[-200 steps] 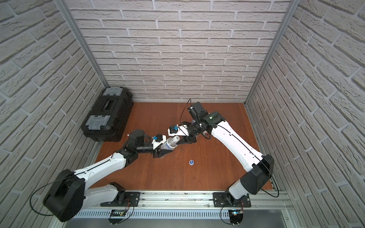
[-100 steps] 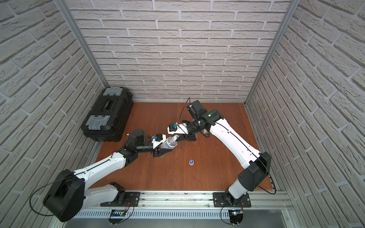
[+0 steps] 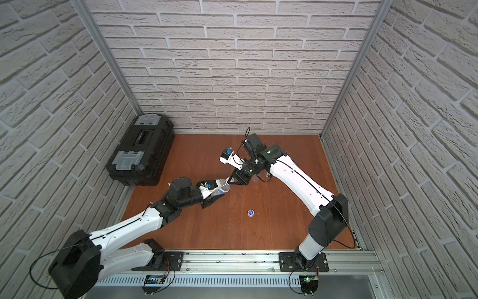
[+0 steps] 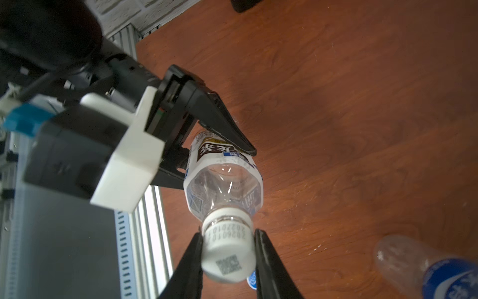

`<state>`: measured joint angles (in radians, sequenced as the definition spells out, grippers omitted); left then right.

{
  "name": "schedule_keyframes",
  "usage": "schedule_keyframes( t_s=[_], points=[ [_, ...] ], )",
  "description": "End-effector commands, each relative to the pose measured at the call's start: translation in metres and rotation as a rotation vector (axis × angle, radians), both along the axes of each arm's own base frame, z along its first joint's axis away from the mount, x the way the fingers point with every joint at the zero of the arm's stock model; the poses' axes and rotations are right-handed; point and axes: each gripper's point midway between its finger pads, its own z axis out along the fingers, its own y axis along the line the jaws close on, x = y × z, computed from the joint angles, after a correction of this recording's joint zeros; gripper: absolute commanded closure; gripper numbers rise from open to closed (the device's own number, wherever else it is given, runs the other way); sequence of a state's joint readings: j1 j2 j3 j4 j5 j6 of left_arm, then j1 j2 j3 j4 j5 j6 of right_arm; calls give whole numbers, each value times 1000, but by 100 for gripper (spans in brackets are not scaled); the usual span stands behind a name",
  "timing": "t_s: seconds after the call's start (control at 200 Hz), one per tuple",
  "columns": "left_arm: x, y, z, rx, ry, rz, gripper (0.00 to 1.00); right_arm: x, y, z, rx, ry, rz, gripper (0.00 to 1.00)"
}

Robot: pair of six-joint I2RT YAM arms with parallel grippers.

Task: Screw on the bottle caps
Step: Screw the bottle cap onto the plastic bottle.

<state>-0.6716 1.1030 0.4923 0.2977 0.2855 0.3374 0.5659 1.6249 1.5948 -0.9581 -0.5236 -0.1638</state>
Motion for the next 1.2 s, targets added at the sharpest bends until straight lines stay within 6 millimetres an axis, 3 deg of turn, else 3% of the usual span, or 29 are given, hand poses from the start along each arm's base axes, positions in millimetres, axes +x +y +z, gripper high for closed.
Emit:
schedule_keyframes(
  t_s=[0.0,0.15,0.275,0.46,0.54,0.645,0.735,0.83,0.97,1.195],
  points=[
    [7,-15,79,-138,-317,25,62,25,8,-10,28,178,-383,64],
    [9,-17,77,-106,-365,57,62,32,11,-16,152,362,-660,64],
    [9,-20,68,-71,-355,49,62,43,9,-7,257,411,-829,62],
    [10,-17,35,8,-286,48,62,55,-3,43,314,257,-858,37],
    [9,-15,20,32,-245,47,63,59,-12,66,311,145,-824,30],
    [8,-11,10,22,-166,18,63,55,-15,97,277,-117,-599,28],
    [3,-8,13,-40,-101,-42,62,41,-22,109,183,-328,-380,28],
    [-2,-6,17,-95,-26,-117,62,17,-22,105,119,-497,-104,26],
    [-10,-10,20,-136,90,-237,62,-22,-19,80,71,-632,284,26],
    [-15,-12,24,-149,139,-304,63,-42,-13,68,50,-687,584,32]
  ],
)
